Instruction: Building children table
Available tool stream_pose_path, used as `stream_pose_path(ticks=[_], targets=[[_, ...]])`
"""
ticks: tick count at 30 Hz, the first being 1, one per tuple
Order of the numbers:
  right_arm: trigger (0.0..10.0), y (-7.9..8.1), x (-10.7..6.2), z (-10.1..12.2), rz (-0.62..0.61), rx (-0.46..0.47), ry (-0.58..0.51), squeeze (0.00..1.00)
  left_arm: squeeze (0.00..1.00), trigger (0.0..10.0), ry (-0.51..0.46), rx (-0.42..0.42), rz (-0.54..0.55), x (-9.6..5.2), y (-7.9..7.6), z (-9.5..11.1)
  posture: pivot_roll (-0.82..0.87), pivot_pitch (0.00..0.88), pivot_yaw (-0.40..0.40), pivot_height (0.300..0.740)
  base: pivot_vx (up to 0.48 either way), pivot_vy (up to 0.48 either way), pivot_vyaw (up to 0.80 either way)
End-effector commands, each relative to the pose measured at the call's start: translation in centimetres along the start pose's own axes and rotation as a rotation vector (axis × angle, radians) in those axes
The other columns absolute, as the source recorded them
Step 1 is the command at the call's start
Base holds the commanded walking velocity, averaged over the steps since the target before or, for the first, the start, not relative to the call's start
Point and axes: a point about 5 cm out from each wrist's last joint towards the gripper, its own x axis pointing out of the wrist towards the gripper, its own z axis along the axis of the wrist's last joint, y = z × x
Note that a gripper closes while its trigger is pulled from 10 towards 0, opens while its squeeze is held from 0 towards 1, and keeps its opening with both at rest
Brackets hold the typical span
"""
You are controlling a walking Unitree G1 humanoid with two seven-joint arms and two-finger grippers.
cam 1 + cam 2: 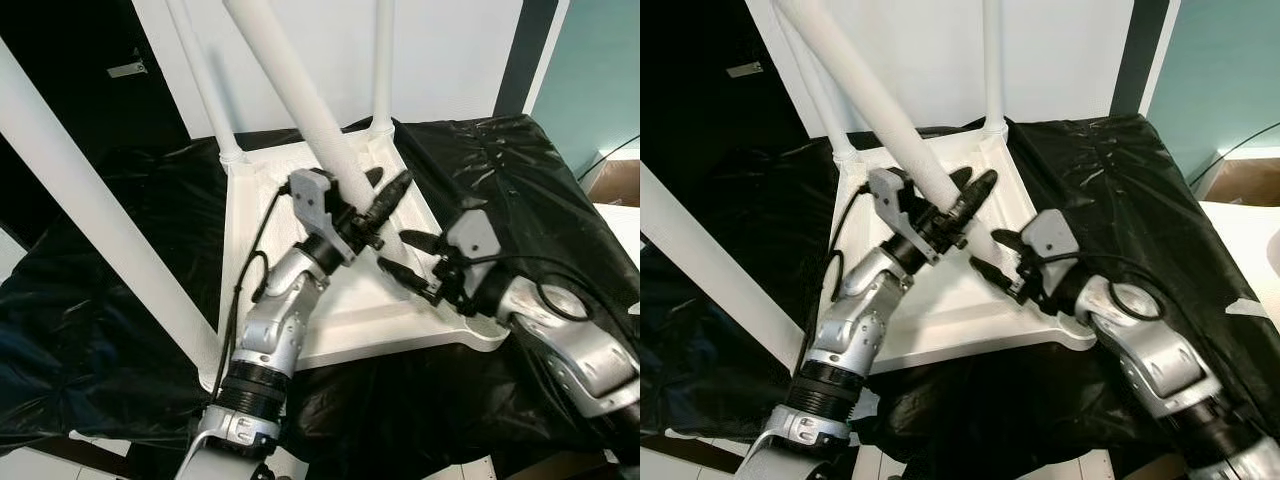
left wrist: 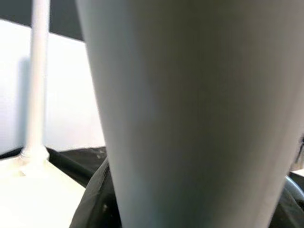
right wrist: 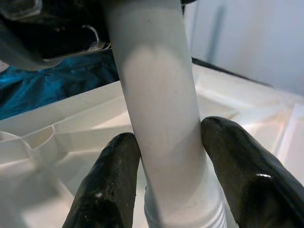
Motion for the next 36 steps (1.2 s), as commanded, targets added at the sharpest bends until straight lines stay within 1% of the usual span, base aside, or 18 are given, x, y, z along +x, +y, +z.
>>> stream_pose_path(ticks=[1,3,4,5,11,17,18,22,23,24,25,26,27,30,32,33,34,36], targets=[[10.0,0.3,1.2,-1.2,0.010,-0.015,0.059,0.00,0.00,0.0,-0.047,-0.021,-0.225,1.5,-3.2,0.8,-0.11,0.000,0.097,0.740,0.000,0.000,0.00],[10.0,0.3,1.4,-1.1,0.012,-0.018,0.056,0.00,0.00,0.0,-0.047,-0.021,-0.227,1.4,-3.3,0.8,-0.11,0.000,0.097,0.740,0.000,0.000,0.00],[3.6,0.4,1.5,-1.1,0.015,-0.005,0.048,0.00,0.00,0.0,-0.049,-0.034,-0.231,1.3,-3.4,0.8,-0.10,0.000,0.089,0.740,0.000,0.000,0.00],[0.0,0.6,1.7,-1.3,0.017,0.003,0.050,0.00,0.00,0.0,-0.058,-0.056,-0.236,1.2,-3.5,0.9,-0.10,0.000,0.089,0.740,0.000,0.000,0.00],[0.0,1.2,2.1,-2.7,0.021,0.011,0.079,0.00,0.00,0.0,-0.071,-0.096,-0.258,0.8,-3.9,1.1,-0.09,0.000,0.089,0.740,0.000,0.000,0.00],[0.0,1.5,2.7,-2.5,-0.002,0.002,0.052,0.00,0.00,0.0,-0.060,-0.122,-0.244,0.9,-3.8,1.1,-0.09,0.000,0.093,0.740,0.000,0.000,0.00],[0.0,1.4,2.7,-2.4,-0.027,-0.004,0.049,0.00,1.00,10.0,-0.061,-0.116,-0.225,1.0,-3.6,1.1,-0.10,0.000,0.095,0.740,0.000,0.000,0.00],[0.0,1.3,2.7,-2.4,-0.069,-0.017,0.046,0.00,1.00,10.0,-0.071,-0.112,-0.193,1.2,-3.2,1.3,-0.10,0.000,0.100,0.740,0.000,0.000,0.00],[0.0,1.1,2.7,-2.4,-0.135,-0.052,0.047,0.00,1.00,10.0,-0.092,-0.097,-0.129,1.5,-2.6,1.7,-0.11,0.000,0.102,0.740,0.000,0.000,0.00],[0.0,0.8,2.6,-2.6,-0.270,-0.125,0.059,0.00,0.22,10.0,-0.134,-0.095,-0.020,2.0,-1.5,2.4,-0.11,0.000,0.107,0.740,0.000,0.000,0.00],[0.0,0.6,2.6,-2.7,-0.361,-0.177,0.063,0.00,0.22,10.0,-0.164,-0.098,0.054,2.4,-0.8,2.9,-0.11,0.000,0.107,0.740,0.000,0.000,0.00],[0.0,0.6,2.5,-2.7,-0.431,-0.242,0.067,0.00,0.00,10.0,-0.192,-0.106,0.112,2.6,-0.2,3.4,-0.12,0.000,0.110,0.740,0.000,0.000,0.00],[0.0,0.6,2.4,-2.7,-0.477,-0.301,0.067,0.00,0.00,10.0,-0.217,-0.115,0.146,2.7,0.2,3.8,-0.12,0.000,0.110,0.740,0.000,0.000,0.00],[0.0,0.5,2.2,-2.8,-0.532,-0.352,0.069,0.00,0.00,10.0,-0.242,-0.119,0.175,2.7,0.5,4.2,-0.12,0.000,0.114,0.740,0.000,0.000,0.00],[0.0,0.0,1.5,-3.4,-0.690,-0.427,0.093,0.00,0.00,10.0,-0.296,-0.137,0.253,2.7,1.2,5.1,-0.13,0.000,0.119,0.740,0.000,0.000,0.00],[0.0,0.0,1.5,-3.4,-0.690,-0.427,0.093,0.00,0.00,10.0,-0.296,-0.137,0.253,2.7,1.2,5.1,-0.13,0.000,0.119,0.740,0.000,0.000,0.00],[0.0,-0.2,1.1,-3.5,-0.763,-0.510,0.090,0.00,0.00,10.0,-0.308,-0.135,0.291,2.5,1.7,5.3,-0.13,0.000,0.121,0.740,0.000,0.000,0.00],[0.0,-0.1,1.1,-3.4,-0.772,-0.556,0.080,0.00,0.00,10.0,-0.305,-0.134,0.297,2.4,1.7,5.3,-0.13,0.000,0.121,0.740,0.000,0.000,0.00]])
